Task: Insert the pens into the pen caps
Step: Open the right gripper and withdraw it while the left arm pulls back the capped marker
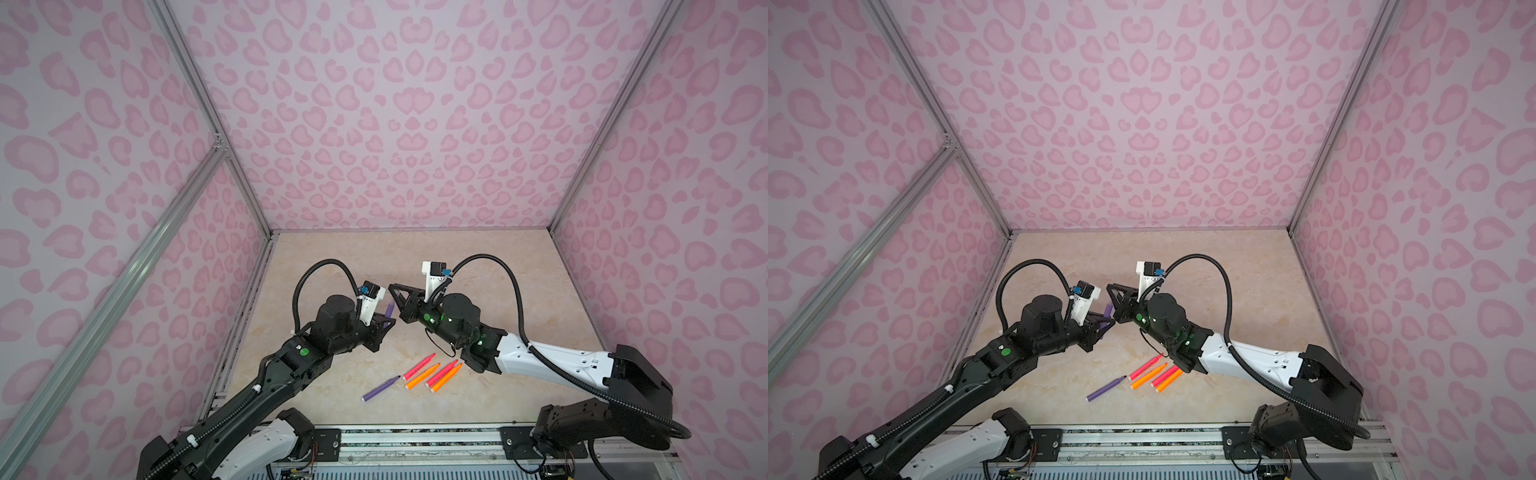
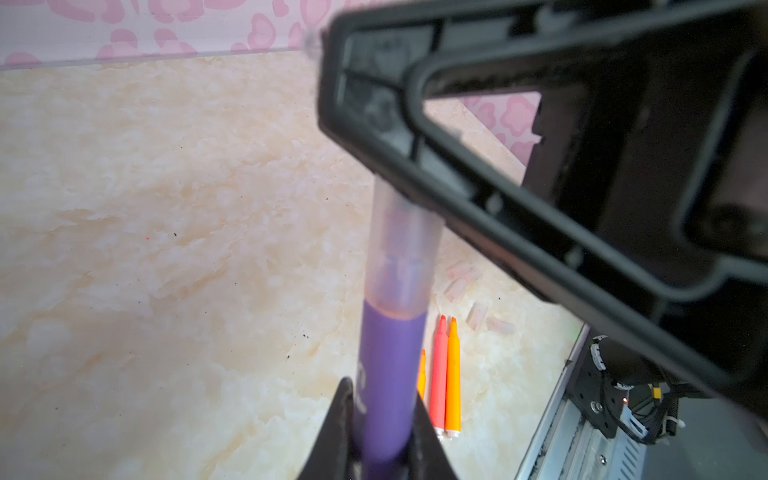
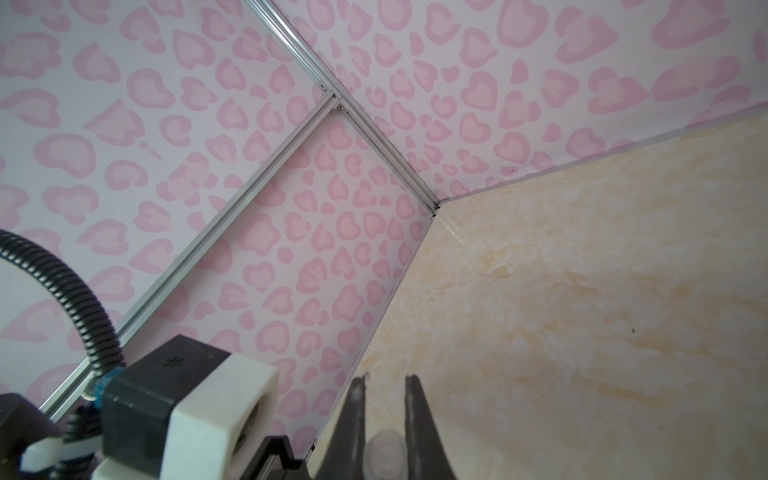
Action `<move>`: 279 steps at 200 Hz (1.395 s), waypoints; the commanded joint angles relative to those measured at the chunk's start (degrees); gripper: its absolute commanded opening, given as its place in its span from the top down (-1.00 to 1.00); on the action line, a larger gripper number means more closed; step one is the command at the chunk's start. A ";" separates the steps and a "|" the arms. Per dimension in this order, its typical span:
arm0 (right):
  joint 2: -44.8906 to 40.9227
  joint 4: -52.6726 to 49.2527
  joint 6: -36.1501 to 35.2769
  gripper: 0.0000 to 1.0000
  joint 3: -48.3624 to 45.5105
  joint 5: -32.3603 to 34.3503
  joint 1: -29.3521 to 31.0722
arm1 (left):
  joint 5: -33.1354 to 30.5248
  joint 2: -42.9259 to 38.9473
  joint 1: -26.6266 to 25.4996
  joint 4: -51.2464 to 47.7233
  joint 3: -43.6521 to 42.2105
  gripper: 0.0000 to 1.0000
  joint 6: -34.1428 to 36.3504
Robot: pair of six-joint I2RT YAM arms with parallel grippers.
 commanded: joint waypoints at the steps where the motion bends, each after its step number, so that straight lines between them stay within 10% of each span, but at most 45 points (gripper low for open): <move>1: -0.32 -9.77 0.73 1.00 -1.37 -8.87 1.79 | -21.53 -1.02 2.77 12.44 0.45 0.92 -9.04; 68: -0.73 -11.74 -2.25 1.00 0.24 -8.17 1.81 | -18.99 -0.48 3.60 14.13 -1.61 0.92 -9.95; 102: -5.42 -15.59 -4.15 -0.20 -1.36 -3.47 -0.93 | -22.74 4.74 3.65 11.55 -1.23 0.92 -11.63; 132: -11.70 -16.20 -4.70 -0.52 -5.53 2.48 -3.79 | -28.41 15.19 3.69 3.50 2.97 0.91 -14.20; 279: -11.13 -20.98 -4.56 -0.54 -5.27 4.35 -15.57 | -24.10 42.99 16.99 -10.12 12.58 0.92 -21.02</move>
